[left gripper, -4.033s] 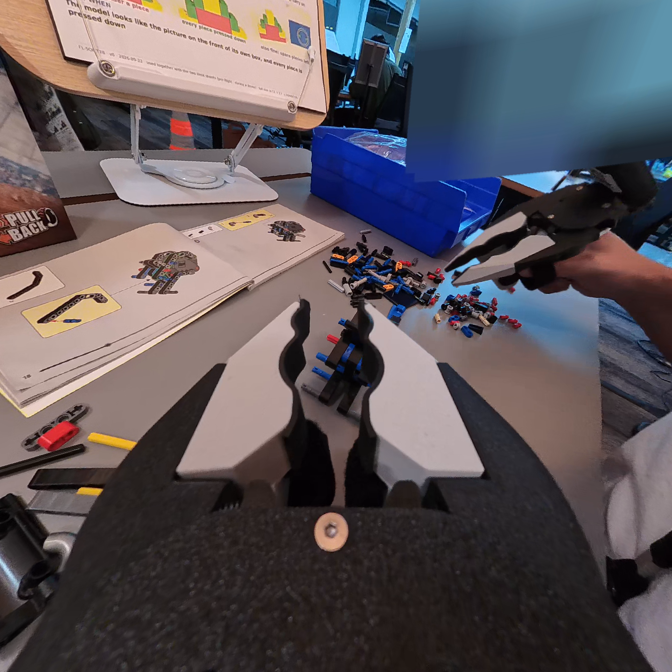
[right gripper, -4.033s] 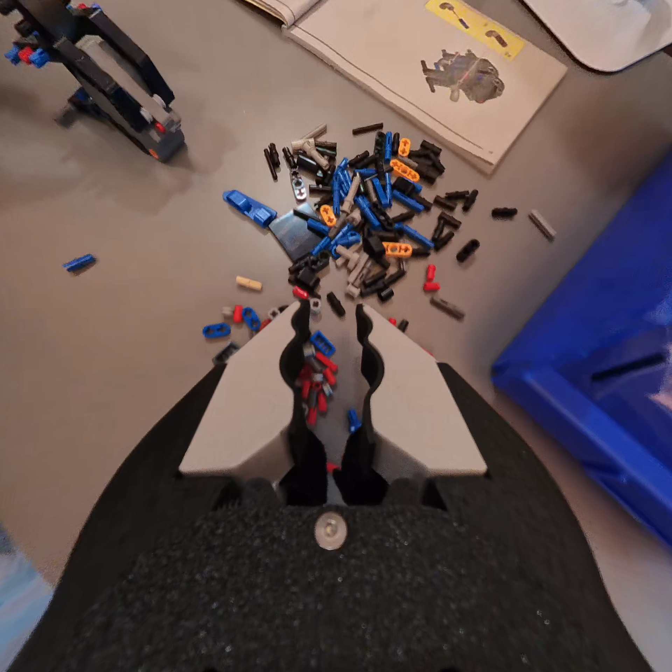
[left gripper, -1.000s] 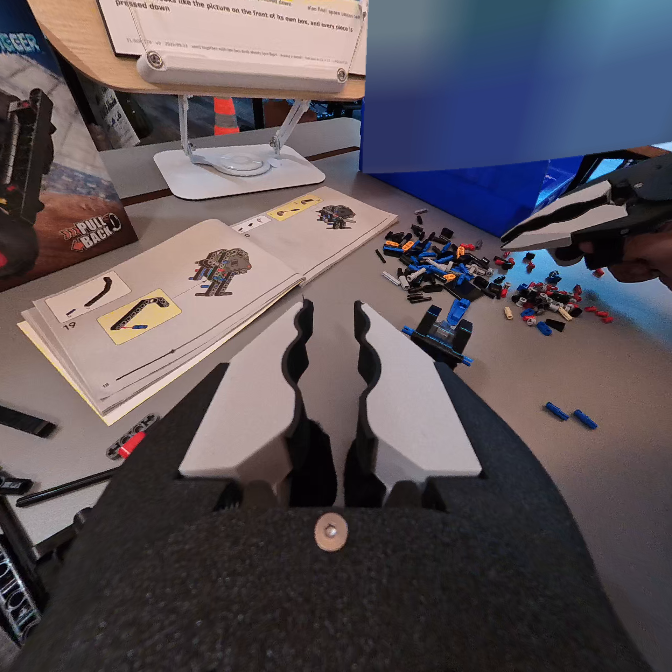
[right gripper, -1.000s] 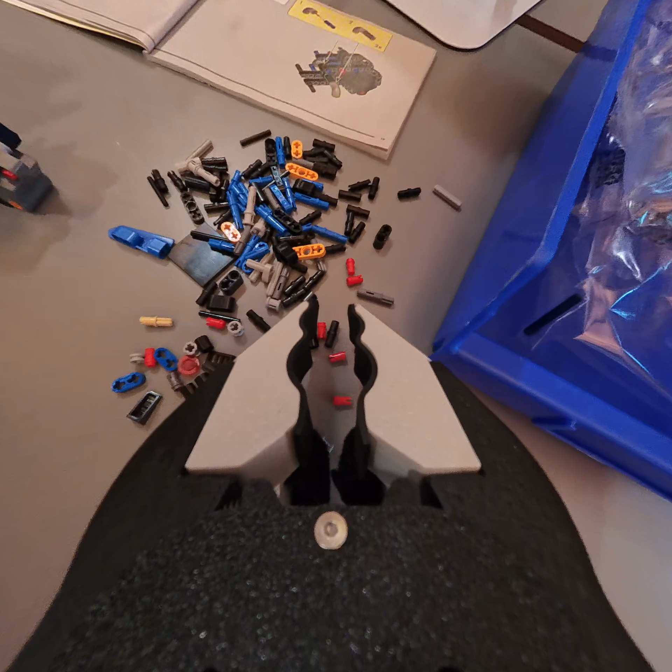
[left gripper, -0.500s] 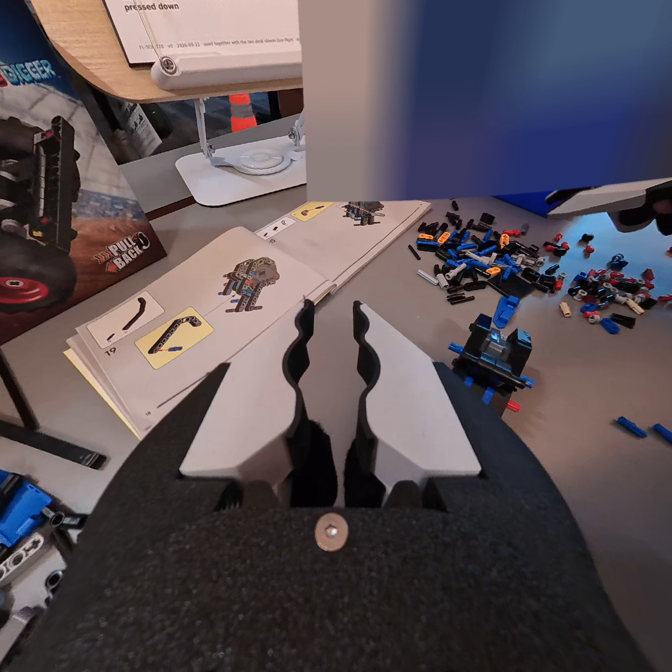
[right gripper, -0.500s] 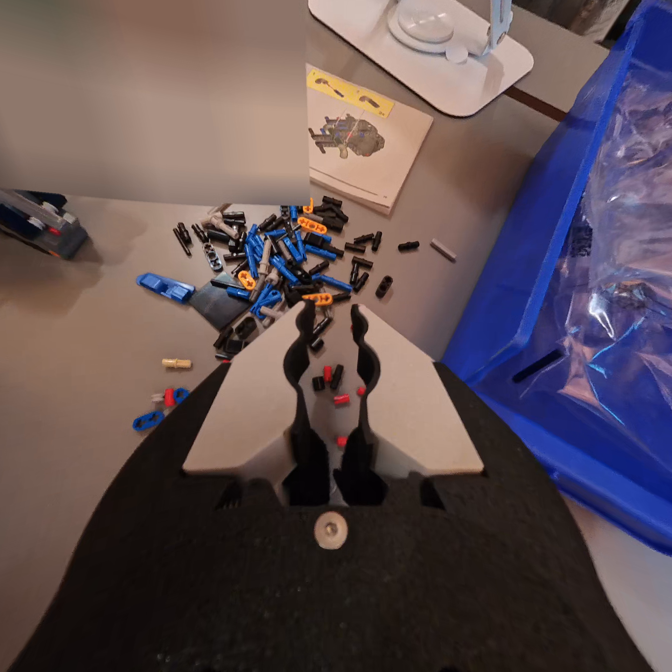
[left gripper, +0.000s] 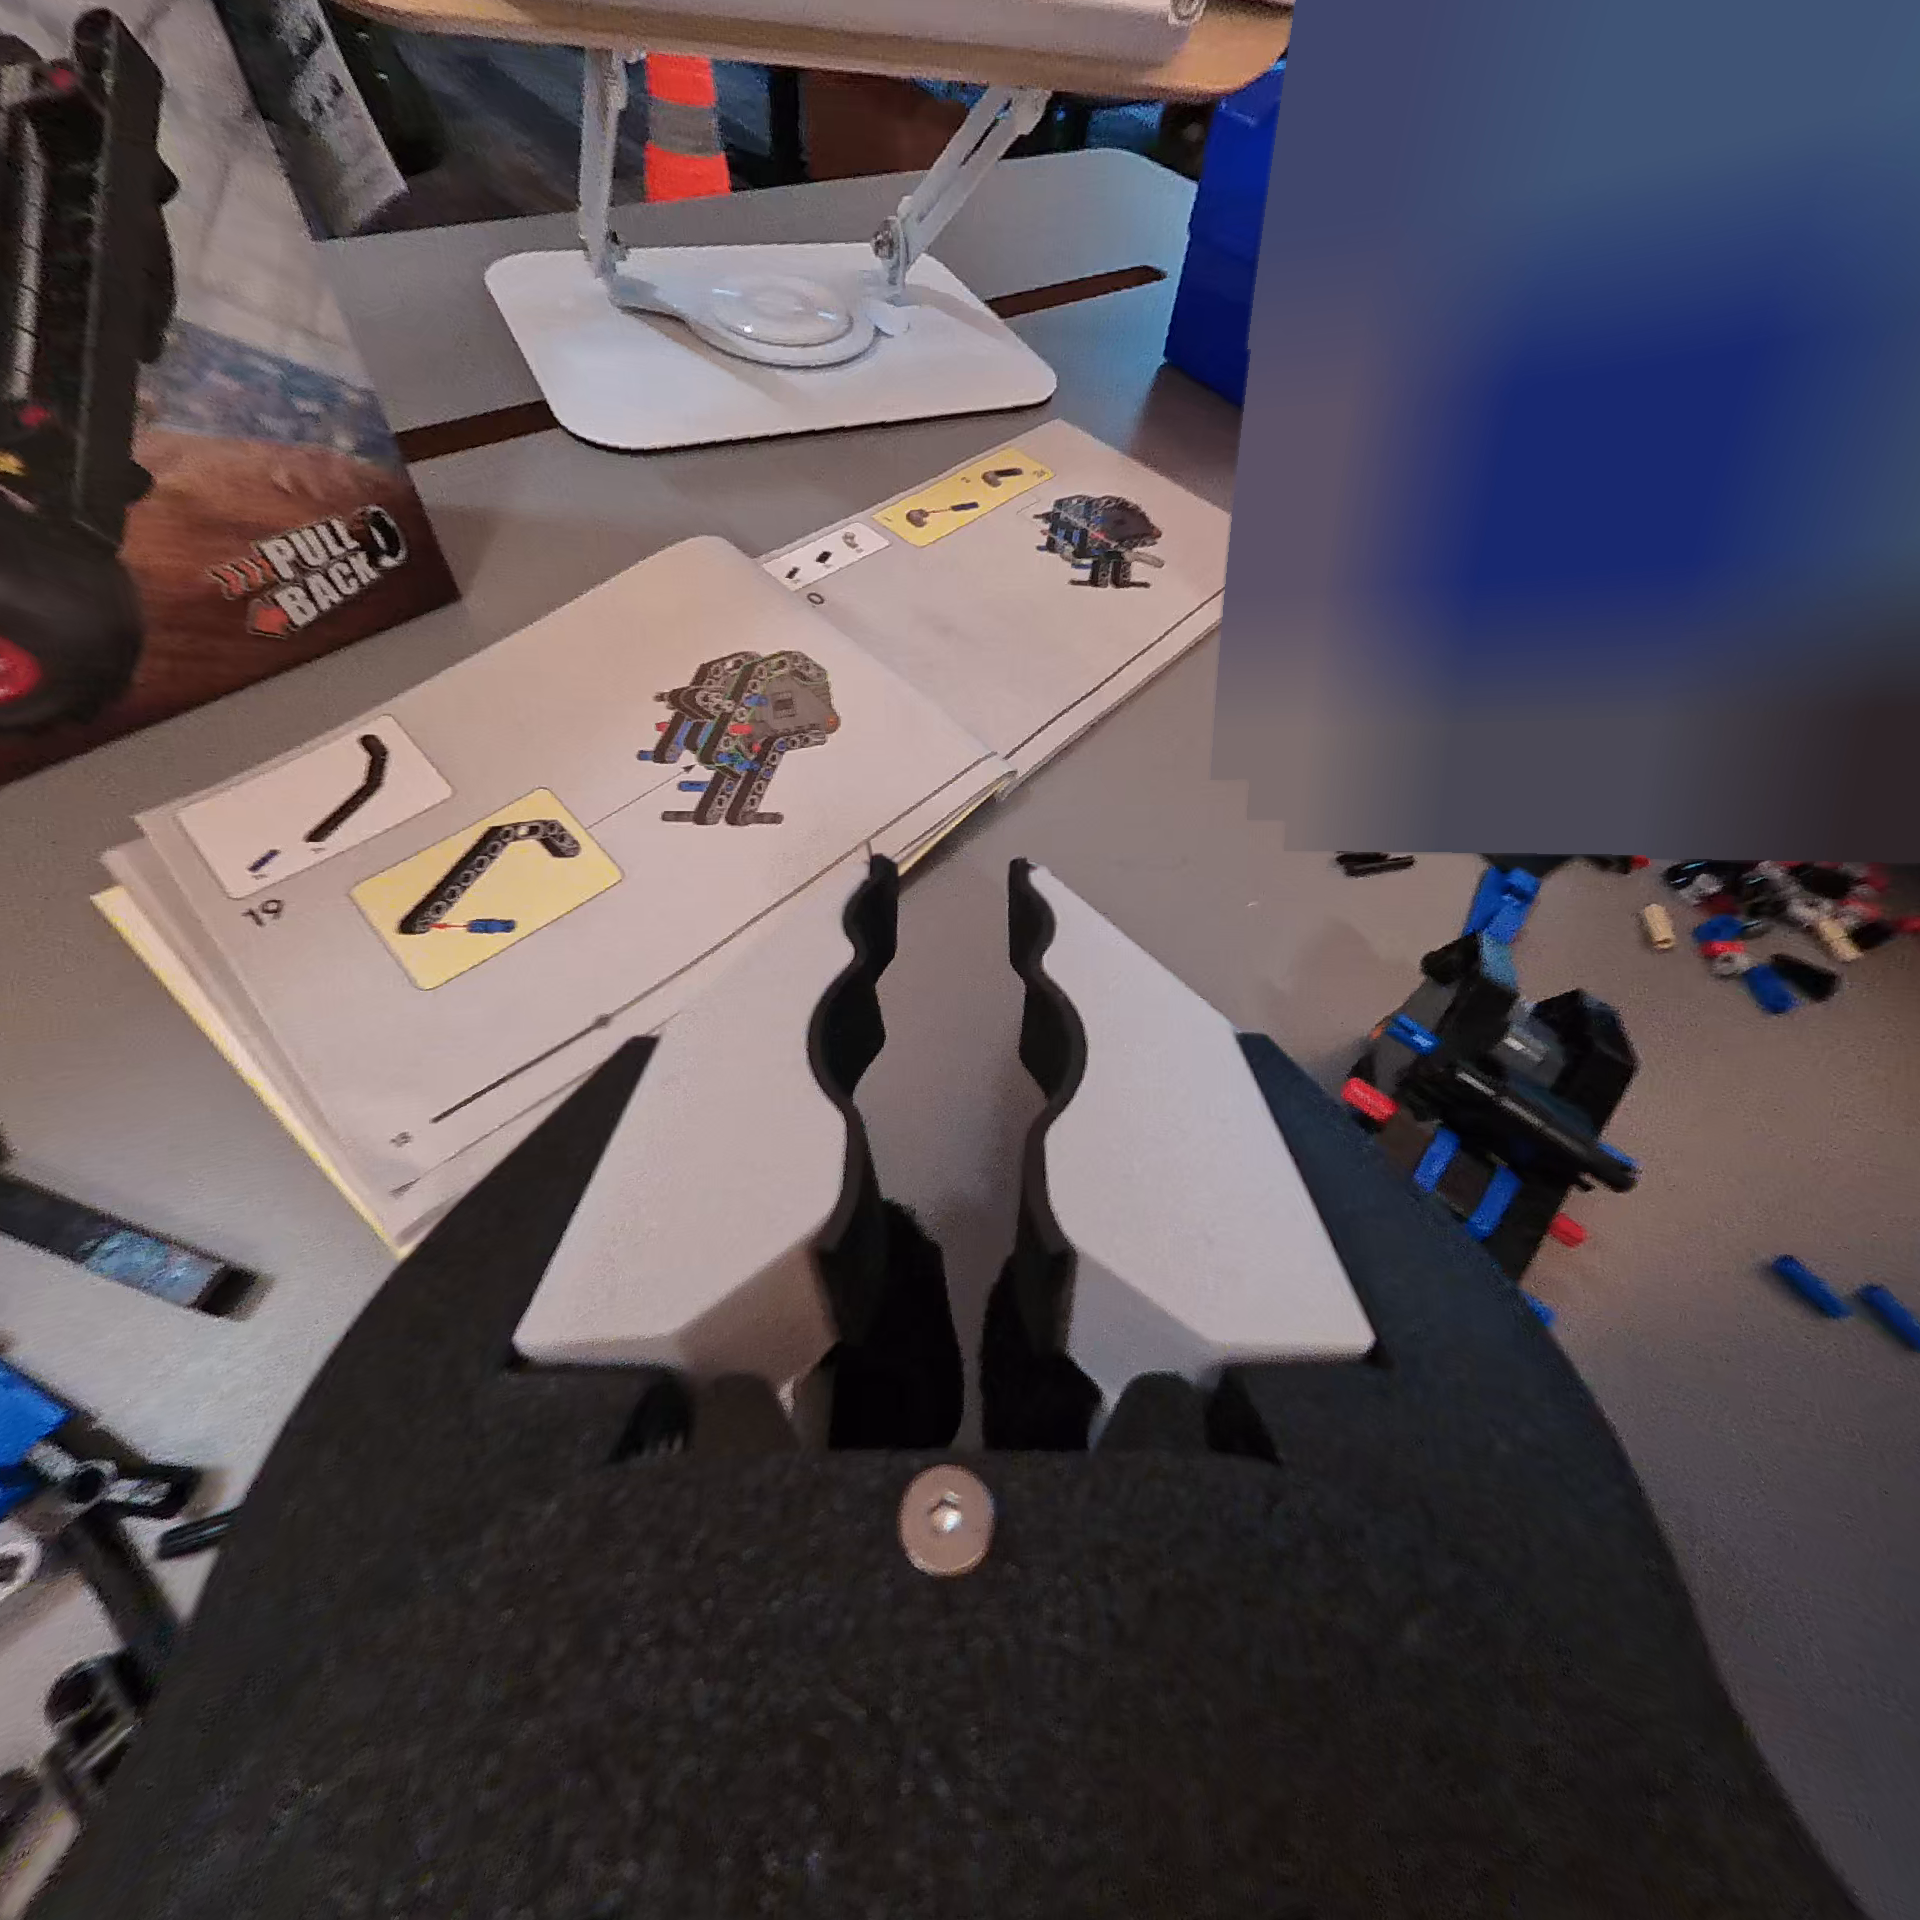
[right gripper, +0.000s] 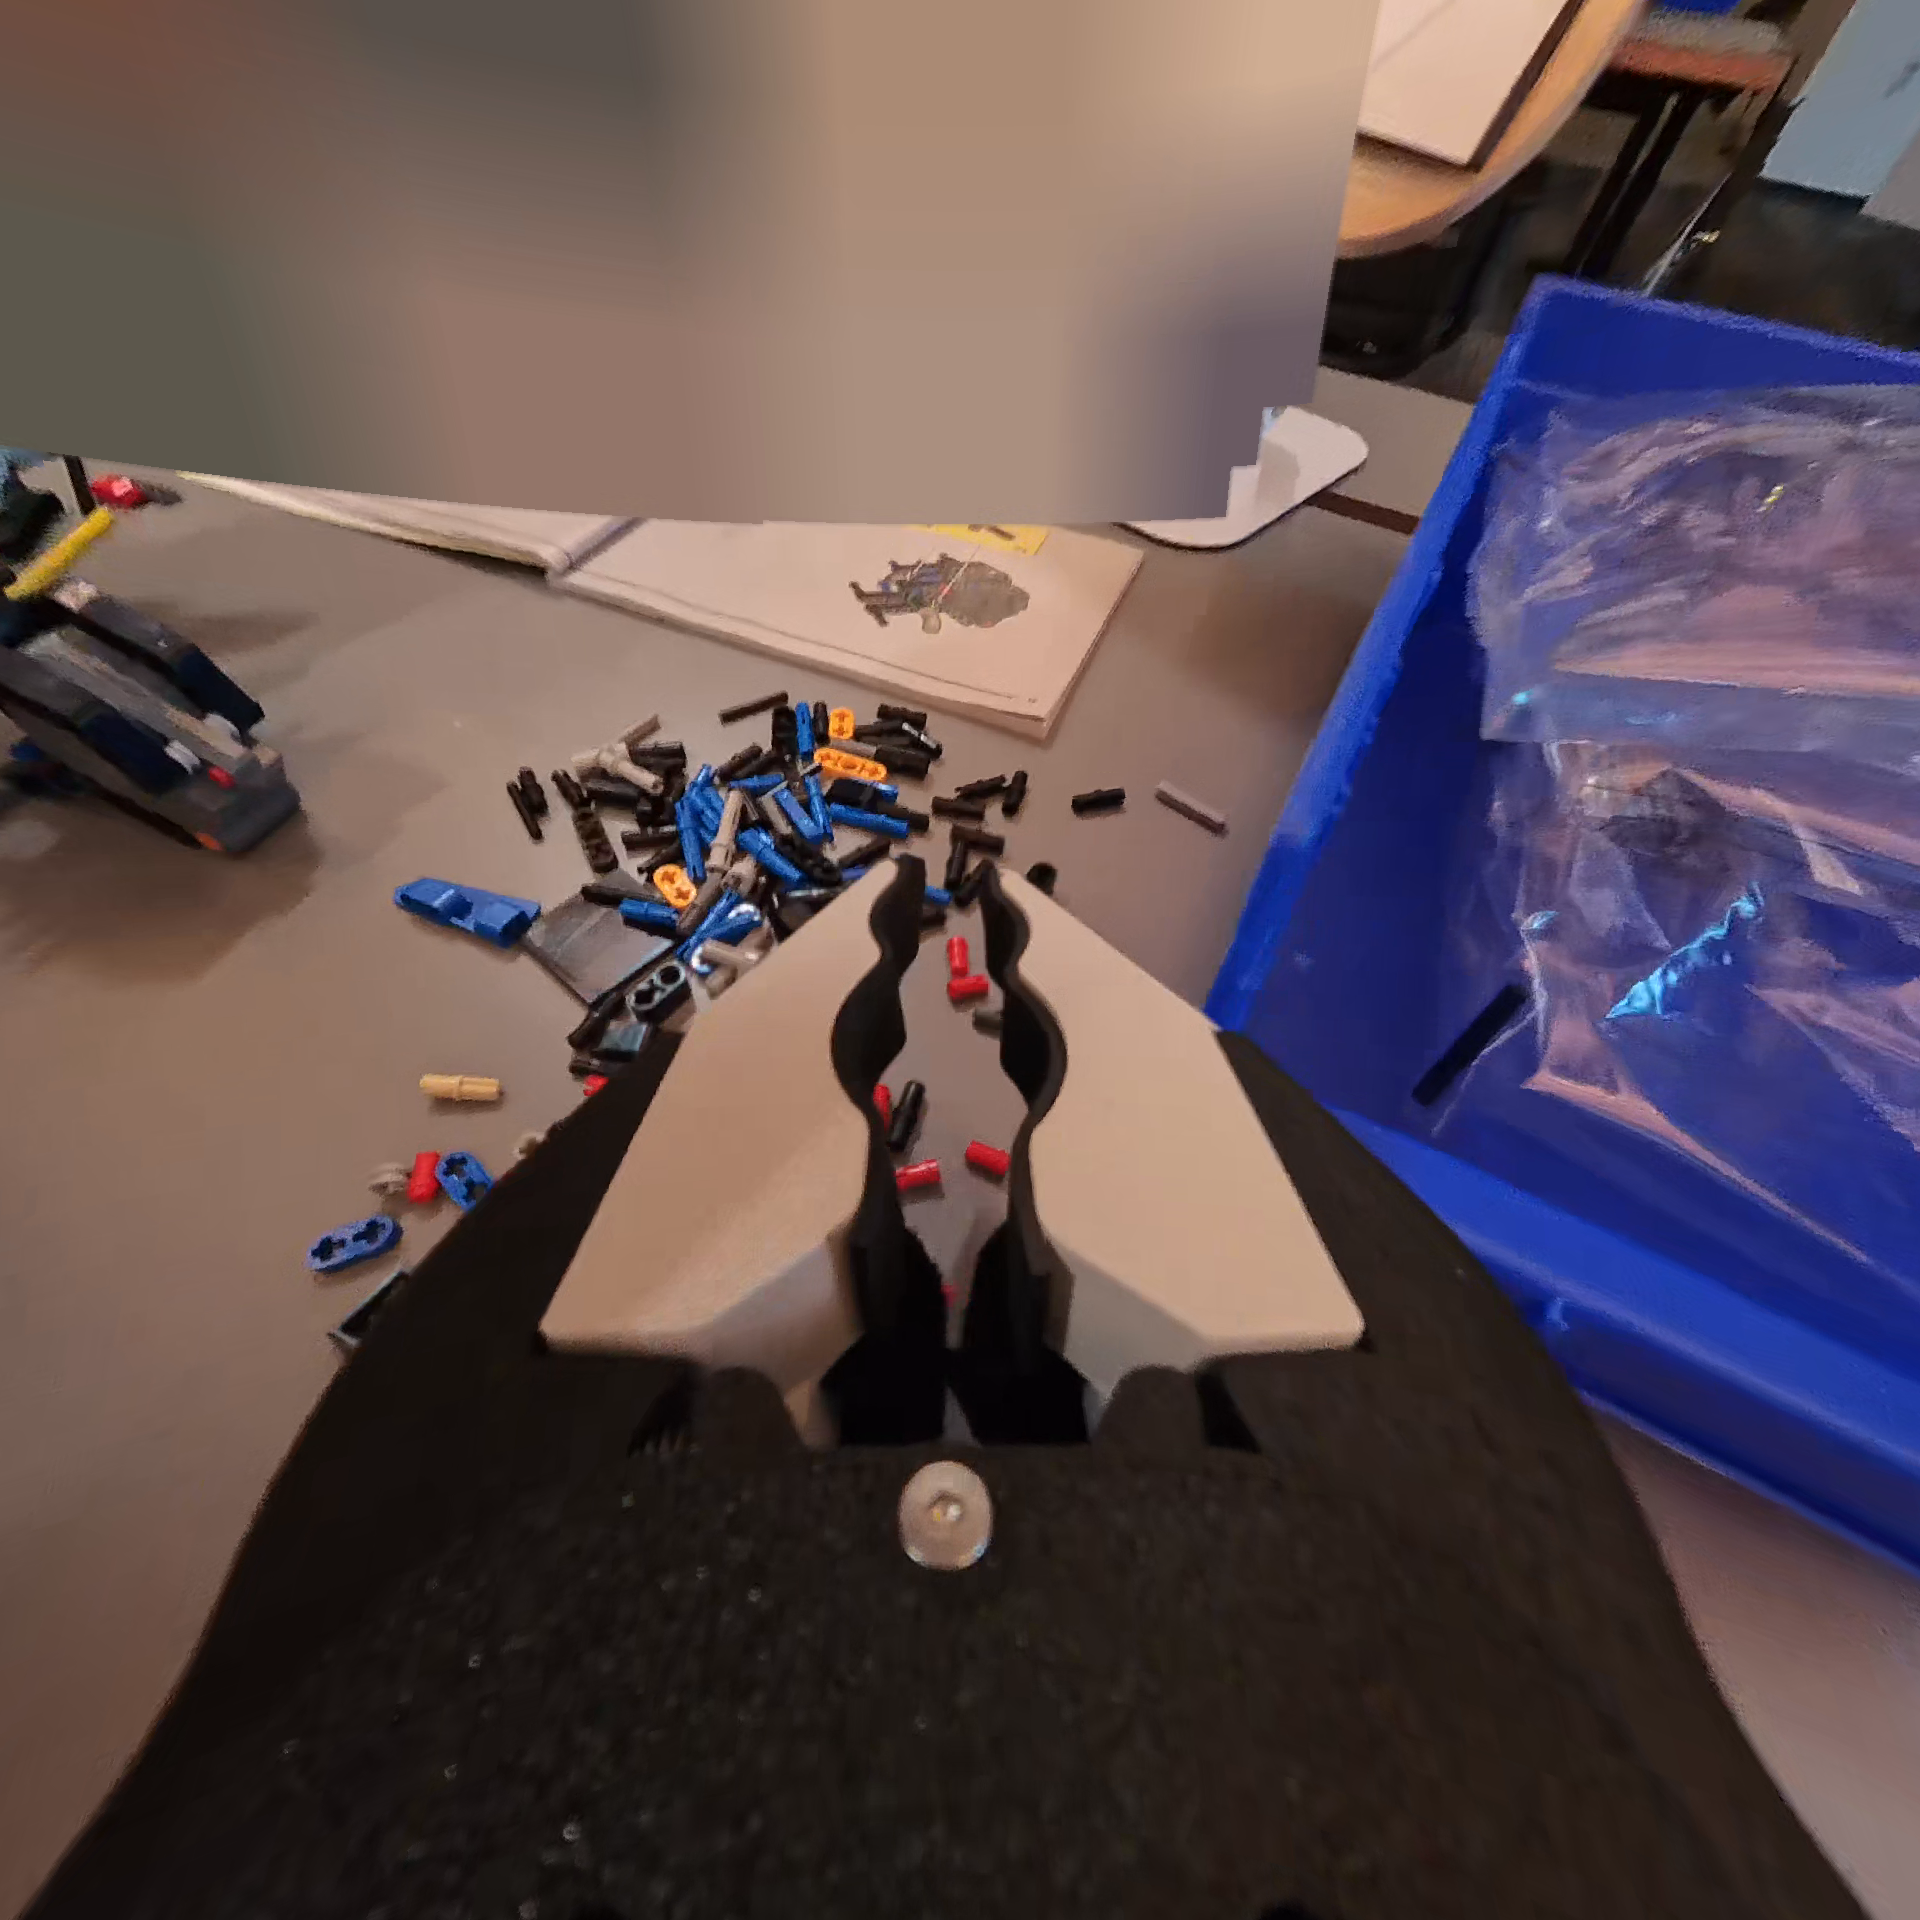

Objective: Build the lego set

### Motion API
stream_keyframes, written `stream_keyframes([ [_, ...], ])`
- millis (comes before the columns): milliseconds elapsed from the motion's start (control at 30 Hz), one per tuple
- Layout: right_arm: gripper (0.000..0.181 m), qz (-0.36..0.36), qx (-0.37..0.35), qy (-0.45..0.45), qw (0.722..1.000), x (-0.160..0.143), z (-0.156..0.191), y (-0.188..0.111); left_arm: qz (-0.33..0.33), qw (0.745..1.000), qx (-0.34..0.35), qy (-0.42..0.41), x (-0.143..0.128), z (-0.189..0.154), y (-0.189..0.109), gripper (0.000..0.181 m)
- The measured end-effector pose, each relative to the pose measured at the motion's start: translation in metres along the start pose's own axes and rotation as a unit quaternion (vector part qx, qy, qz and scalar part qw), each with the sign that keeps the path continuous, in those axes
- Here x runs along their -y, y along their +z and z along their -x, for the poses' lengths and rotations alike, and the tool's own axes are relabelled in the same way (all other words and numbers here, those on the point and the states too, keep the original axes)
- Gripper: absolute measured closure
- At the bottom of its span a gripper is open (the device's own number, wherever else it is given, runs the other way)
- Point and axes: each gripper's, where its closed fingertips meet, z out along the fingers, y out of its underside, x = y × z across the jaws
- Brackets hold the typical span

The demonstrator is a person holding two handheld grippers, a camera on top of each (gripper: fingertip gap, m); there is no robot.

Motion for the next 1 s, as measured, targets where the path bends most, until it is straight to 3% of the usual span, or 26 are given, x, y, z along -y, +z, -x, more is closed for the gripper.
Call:
stream_keyframes([
  [100,0.171,-0.008,-0.010,-0.002,1.000,0.002,-0.004,-0.003,-0.011,1.000,-0.018,-0.020,0.004,-0.005,-0.001,0.162],
  [300,0.171,0.016,-0.016,-0.013,1.000,-0.006,-0.006,0.002,-0.005,1.000,-0.011,0.021,0.000,-0.009,-0.002,0.162],
  [1000,0.172,0.021,-0.021,-0.033,0.999,-0.001,-0.010,0.008,0.012,0.999,0.023,0.047,-0.006,0.008,-0.006,0.162],
])
